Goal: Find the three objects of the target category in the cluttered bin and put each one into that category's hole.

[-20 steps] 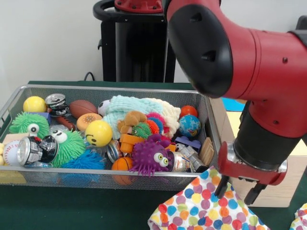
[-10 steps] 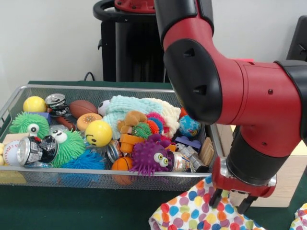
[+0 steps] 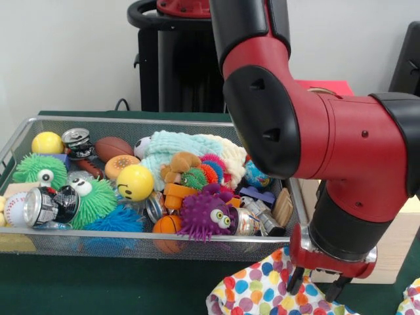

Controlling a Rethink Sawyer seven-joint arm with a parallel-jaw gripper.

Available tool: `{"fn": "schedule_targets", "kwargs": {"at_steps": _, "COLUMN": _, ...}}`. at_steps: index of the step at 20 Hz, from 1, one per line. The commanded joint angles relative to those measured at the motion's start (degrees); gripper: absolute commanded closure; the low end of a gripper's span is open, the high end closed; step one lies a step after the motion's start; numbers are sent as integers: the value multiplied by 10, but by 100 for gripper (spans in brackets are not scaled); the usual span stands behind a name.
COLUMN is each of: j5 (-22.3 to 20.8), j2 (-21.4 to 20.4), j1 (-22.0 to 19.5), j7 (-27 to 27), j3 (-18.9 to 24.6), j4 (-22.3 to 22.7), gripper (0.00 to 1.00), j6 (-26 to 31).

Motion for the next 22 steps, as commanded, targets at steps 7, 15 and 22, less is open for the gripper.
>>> {"fn": "schedule_targets", "kwargs": {"at_steps": 7, "j5": 0, "j2": -40, "j1": -5, "j7": 52, "j3": -12, "j4": 149, "gripper": 0, "j6": -44}}
{"fn": "schedule_targets", "kwargs": {"at_steps": 15, "j5": -3, "j2": -61, "j1": -2, "j7": 53, "j3": -24, "j4": 174, "gripper": 100, "j6": -53}}
{"fn": "schedule_targets", "kwargs": {"at_steps": 22, "j5": 4, "j2": -70, "j1": 0, "j7": 57, "j3": -23, "j4": 187, "gripper": 100, "j6": -59}}
